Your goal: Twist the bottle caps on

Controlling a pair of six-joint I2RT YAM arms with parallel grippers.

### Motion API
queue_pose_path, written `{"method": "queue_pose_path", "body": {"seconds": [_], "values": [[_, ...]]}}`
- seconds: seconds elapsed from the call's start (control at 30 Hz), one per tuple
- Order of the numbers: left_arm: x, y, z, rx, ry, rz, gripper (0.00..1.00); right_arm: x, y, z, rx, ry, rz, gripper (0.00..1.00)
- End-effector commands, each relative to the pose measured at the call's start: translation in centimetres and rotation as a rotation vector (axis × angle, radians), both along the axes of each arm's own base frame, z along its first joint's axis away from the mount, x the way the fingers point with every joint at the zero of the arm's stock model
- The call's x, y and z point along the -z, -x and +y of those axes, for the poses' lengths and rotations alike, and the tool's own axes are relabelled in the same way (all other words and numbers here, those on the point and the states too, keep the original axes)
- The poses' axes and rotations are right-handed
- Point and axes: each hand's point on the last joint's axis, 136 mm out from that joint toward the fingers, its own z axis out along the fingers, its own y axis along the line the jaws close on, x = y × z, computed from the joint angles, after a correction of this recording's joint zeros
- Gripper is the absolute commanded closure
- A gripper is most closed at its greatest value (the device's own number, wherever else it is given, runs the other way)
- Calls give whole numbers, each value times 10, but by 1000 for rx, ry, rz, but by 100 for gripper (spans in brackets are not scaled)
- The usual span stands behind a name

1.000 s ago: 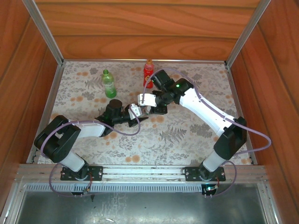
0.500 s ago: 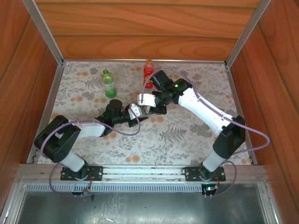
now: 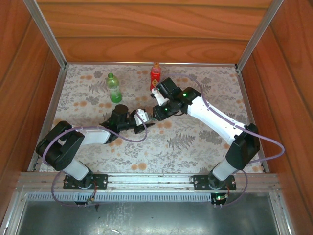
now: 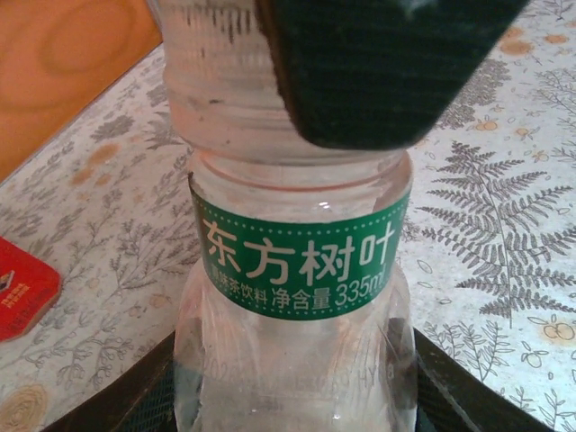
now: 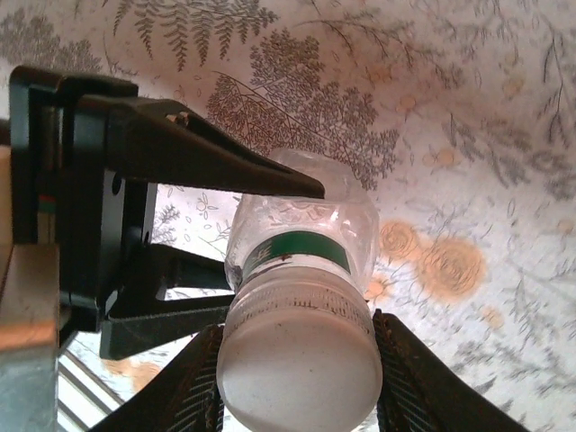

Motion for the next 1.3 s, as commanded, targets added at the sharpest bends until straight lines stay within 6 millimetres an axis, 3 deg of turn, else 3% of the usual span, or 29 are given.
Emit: {"method": "queue_pose_path", "body": {"seconds": [0.0,0.13,0.27,0.53,0.7,1.0,1.27], "values": [[-7,0,-1,-3,7,-39,49,-4,6,-2,171,-57,102,84],[-7,2,0,1,8,-36,49,-16,14,4,-93,-69,-7,47],[-7,4,-1,11,12,-32,49,-20,26,-1,-431,-20,-166,36],[-5,6,0,15,9,-29,50,-23,37,-5,-919,70,-424,38],[-5,6,0,16,9,-30,49,-25,20,0,-961,137,-479,44],[-6,7,1,12,10,-33,49,-10,9,3,-993,189,-472,45],[-7,7,2,10,9,-37,49,-7,7,6,-981,178,-449,59]]}}
